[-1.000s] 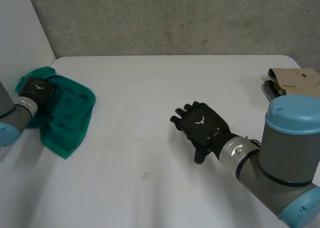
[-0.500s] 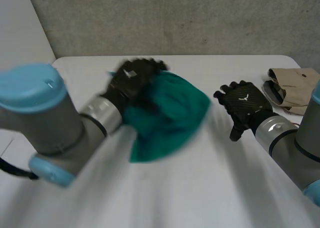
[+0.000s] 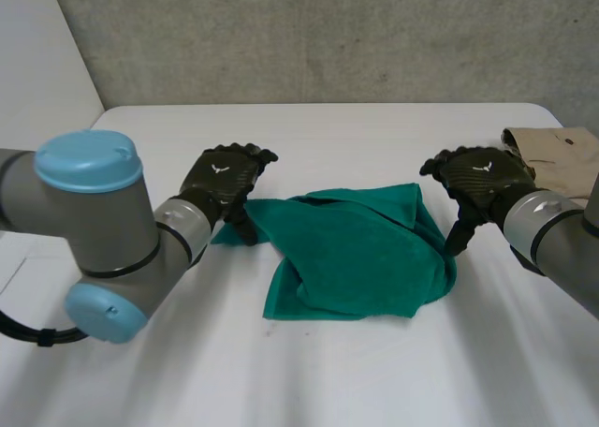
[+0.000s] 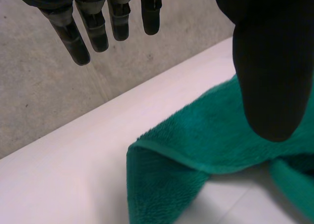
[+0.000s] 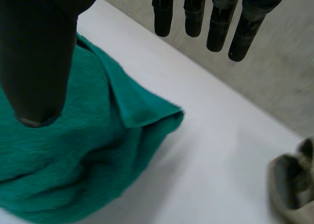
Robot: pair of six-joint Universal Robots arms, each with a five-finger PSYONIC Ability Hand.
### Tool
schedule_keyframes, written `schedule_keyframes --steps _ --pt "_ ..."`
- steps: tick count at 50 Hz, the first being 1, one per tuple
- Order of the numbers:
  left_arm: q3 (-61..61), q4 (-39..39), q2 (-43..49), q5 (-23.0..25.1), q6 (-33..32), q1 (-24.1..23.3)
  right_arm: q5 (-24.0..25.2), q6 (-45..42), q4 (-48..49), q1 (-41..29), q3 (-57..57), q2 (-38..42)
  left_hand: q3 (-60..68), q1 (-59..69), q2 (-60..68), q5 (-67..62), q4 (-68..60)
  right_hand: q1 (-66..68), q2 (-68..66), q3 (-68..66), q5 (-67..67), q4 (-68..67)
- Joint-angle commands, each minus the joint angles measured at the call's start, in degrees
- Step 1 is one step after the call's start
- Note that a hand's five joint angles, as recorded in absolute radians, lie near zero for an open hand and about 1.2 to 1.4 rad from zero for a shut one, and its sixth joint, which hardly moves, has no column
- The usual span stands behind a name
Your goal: Fold the laundry.
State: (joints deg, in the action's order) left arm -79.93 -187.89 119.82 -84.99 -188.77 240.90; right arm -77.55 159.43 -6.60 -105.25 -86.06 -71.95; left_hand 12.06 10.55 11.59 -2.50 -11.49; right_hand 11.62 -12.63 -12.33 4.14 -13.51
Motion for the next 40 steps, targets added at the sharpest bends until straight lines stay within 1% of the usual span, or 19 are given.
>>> schedule_keyframes --steps 1,3,7,8,9,11,13,15,16,19,21,24,27,34,35,40 --pt "8.21 -0.28 9.11 0.88 -6.08 1.32 5.13 5.36 -4.30 1.63 4.85 6.29 0.51 2.02 0.98 -0.07 -1.08 -1.62 2.63 2.33 -4.14 3.51" --pt "10.57 -0.54 12.00 0.88 -7.92 1.94 5.13 5.10 -3.95 1.54 5.64 7.26 0.51 2.02 0.98 -0.07 -1.08 -1.62 2.63 2.33 -4.14 3.51" --pt "14.27 -0.72 15.79 0.79 -10.56 2.20 4.96 1.86 -3.77 1.11 10.46 12.52 1.51 3.03 1.98 -1.07 -2.08 -1.62 2.63 2.33 -4.14 3.51" --pt "14.89 -0.72 16.58 0.79 -11.18 2.29 4.96 0.80 -3.94 1.02 11.61 13.40 2.68 4.20 3.15 -2.24 -3.25 -1.62 2.63 2.33 -4.14 3.51" --pt "15.94 -0.55 17.90 0.79 -12.40 2.38 4.96 -0.08 -4.03 1.02 12.23 14.20 7.36 8.87 7.83 -6.91 -7.93 -1.62 2.63 2.33 -4.14 3.51" --pt "16.47 -0.37 18.96 0.88 -13.81 2.47 4.61 -2.72 -4.12 0.84 14.77 16.39 11.76 13.27 12.23 -11.31 -12.33 -1.62 2.63 2.33 -4.14 3.51" --pt "16.47 -0.28 19.49 0.97 -14.61 2.55 4.52 -3.86 -4.47 0.84 16.62 18.06 23.32 24.84 23.79 -22.88 -23.89 -1.62 2.63 2.33 -4.14 3.51" --pt "16.39 -0.19 19.58 1.14 -14.61 2.55 4.43 -4.22 -6.75 0.66 19.43 20.35 33.59 35.10 34.06 -33.15 -34.16 -1.62 2.63 2.33 -4.14 3.51" --pt "16.13 -0.28 19.49 1.58 -14.61 2.55 4.52 -4.05 -7.80 0.66 20.14 20.88 45.47 46.98 45.94 -45.03 -46.04 -1.62 2.63 2.33 -4.14 3.51" --pt "15.77 -0.54 18.88 1.85 -14.79 2.55 4.78 -2.82 -13.77 0.75 22.51 22.20 67.04 68.55 67.51 -66.59 -67.61 -1.62 2.63 2.33 -4.14 3.51" --pt "15.25 -0.90 17.83 1.50 -14.70 2.38 5.74 -0.72 -16.85 0.75 22.87 21.94 67.94 69.45 68.41 -67.50 -68.51 -1.62 2.63 2.33 -4.14 3.51" --pt "14.20 -1.33 14.59 1.32 -14.44 2.38 5.57 0.96 -16.95 0.93 22.69 21.24 67.94 69.45 68.41 -67.50 -68.51 -1.62 2.63 2.33 -4.14 3.51" --pt "13.05 -1.78 11.94 0.88 -14.35 1.94 5.75 1.49 -16.78 1.28 21.29 18.17 67.94 69.45 68.41 -67.50 -68.51 -1.62 2.63 2.33 -4.14 3.51" --pt "7.60 -2.83 2.46 0.18 -13.91 -0.08 5.92 1.05 -16.69 1.46 14.35 8.24 67.94 69.45 68.41 -67.50 -68.51 -1.62 2.63 2.33 -4.14 3.51" --pt "6.12 -2.83 -0.69 0.18 -13.39 -0.34 6.01 1.05 -16.69 1.54 13.30 7.36 67.94 69.45 68.41 -67.50 -68.51 -1.62 2.63 2.33 -4.14 3.51" --pt "2.07 -2.83 -8.62 0.18 -10.84 -0.52 6.62 -1.66 -16.51 2.33 5.40 -0.01 67.94 69.45 68.41 -67.50 -68.51 -1.62 2.63 2.33 -4.14 3.51"
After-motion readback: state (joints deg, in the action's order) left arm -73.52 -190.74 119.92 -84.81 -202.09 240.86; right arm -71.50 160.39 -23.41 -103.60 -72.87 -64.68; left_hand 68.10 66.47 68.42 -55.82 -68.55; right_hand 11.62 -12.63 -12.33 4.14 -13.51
